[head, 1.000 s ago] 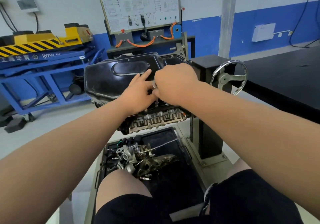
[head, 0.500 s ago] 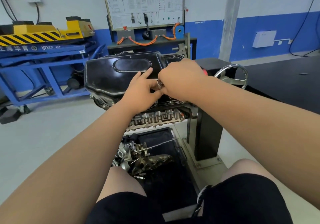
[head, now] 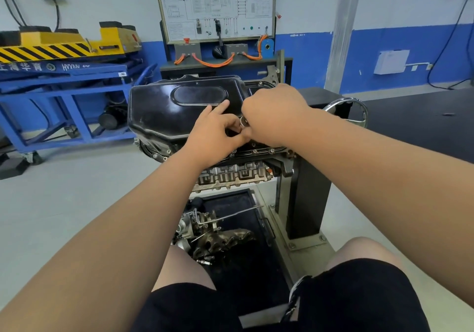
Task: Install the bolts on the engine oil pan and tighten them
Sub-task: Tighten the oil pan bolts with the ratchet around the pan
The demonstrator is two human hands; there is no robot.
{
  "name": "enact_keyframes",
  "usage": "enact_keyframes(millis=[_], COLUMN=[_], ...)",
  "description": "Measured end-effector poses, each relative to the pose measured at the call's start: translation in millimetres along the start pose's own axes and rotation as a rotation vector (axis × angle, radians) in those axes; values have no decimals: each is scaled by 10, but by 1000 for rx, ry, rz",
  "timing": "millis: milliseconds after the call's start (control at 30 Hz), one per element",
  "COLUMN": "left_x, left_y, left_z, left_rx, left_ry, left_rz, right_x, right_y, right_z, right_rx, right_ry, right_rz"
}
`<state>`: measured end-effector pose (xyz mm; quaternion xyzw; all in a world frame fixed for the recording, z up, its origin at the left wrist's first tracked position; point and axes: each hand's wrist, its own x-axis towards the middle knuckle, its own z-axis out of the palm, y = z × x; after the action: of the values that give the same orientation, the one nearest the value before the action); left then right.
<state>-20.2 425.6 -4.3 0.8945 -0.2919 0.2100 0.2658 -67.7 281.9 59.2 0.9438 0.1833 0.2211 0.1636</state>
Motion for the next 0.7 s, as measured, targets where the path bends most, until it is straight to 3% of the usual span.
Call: enact_keyframes(millis=[100,233,367,467,567,700], left_x=[18,27,9,6,28,37], left_y=[7,-48,-58,-43,-59,-81], left_z=[29,3,2,48,78,17], left_rx=[54,37,10,55,150,116], left_ry=[47,-1,-15,54,58,-31], left_rz=[5,8,27,18,28,42], right_x=[-38,-56,-46,-55,-78,-46], right_y=[-64,-82,-83,-99,-147,-150], right_z=[73,99,41,53,130,173], right_rx=[80,194,38,11,110,327], right_ry=[70,36,-2,24,82,7], right_rz=[75,138,30,49,155,288])
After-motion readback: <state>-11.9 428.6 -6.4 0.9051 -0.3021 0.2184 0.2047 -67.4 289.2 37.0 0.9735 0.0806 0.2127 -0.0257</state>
